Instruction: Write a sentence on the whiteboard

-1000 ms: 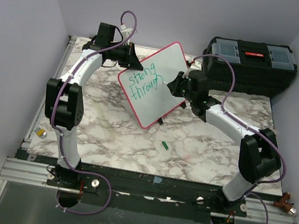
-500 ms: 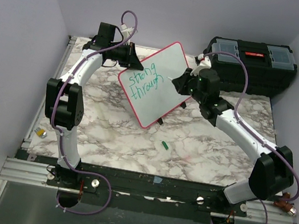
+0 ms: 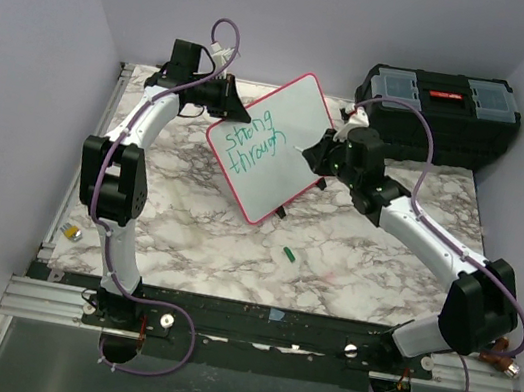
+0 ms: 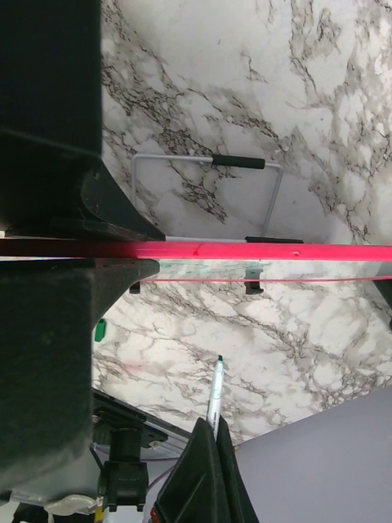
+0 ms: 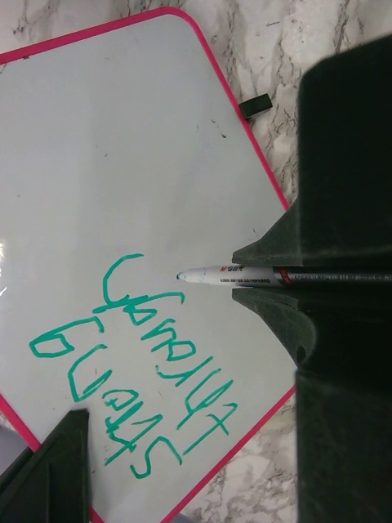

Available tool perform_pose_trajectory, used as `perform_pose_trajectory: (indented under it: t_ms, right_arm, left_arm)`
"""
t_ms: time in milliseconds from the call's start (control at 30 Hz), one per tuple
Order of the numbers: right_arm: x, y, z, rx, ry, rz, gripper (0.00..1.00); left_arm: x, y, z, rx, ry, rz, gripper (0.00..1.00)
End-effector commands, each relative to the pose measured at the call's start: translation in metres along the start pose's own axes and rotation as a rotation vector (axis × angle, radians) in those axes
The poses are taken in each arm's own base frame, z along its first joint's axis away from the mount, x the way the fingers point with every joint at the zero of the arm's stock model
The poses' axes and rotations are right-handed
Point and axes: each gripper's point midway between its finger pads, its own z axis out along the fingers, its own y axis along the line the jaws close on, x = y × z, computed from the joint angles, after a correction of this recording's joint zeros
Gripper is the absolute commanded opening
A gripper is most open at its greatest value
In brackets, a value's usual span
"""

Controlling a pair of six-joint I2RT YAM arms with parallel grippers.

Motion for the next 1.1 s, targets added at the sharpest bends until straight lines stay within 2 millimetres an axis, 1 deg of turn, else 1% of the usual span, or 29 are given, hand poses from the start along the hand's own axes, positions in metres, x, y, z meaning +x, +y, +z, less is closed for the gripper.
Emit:
perform_pose_trajectory:
  t_ms: [0,133,433,600,767,867,1067]
  right_arm:
    - [0.008,0.006,-0.006,-0.037,0.026,0.000,0.01]
    - [0.015,0.008,-0.008,-0.053,0.044,0.005,0.01]
    - [0.037,0.023,-0.014,-0.133,0.102,-0.019,0.01]
    - [0.051,0.041,-0.021,-0.210,0.121,-0.056,0.01]
    - [0.070,0.059,-0.024,-0.260,0.142,-0.091,0.01]
    - [0.078,0.070,-0.023,-0.271,0.148,-0.118,0.01]
    - [0.088,0.085,-0.017,-0.277,0.157,-0.141,0.01]
  left_arm:
    - [-0.005,0.015,0.008,-0.022,-0.014,0.104,0.00]
    - [-0.005,0.018,0.008,-0.019,-0.015,0.100,0.00]
    - [-0.006,0.023,0.006,-0.017,-0.026,0.089,0.00]
    - [-0.005,0.023,0.007,-0.015,-0.026,0.083,0.00]
    - [-0.004,0.025,0.006,-0.021,-0.029,0.075,0.00]
    - [-0.004,0.025,0.005,-0.020,-0.033,0.075,0.00]
    - [-0.004,0.025,0.003,-0.018,-0.042,0.070,0.00]
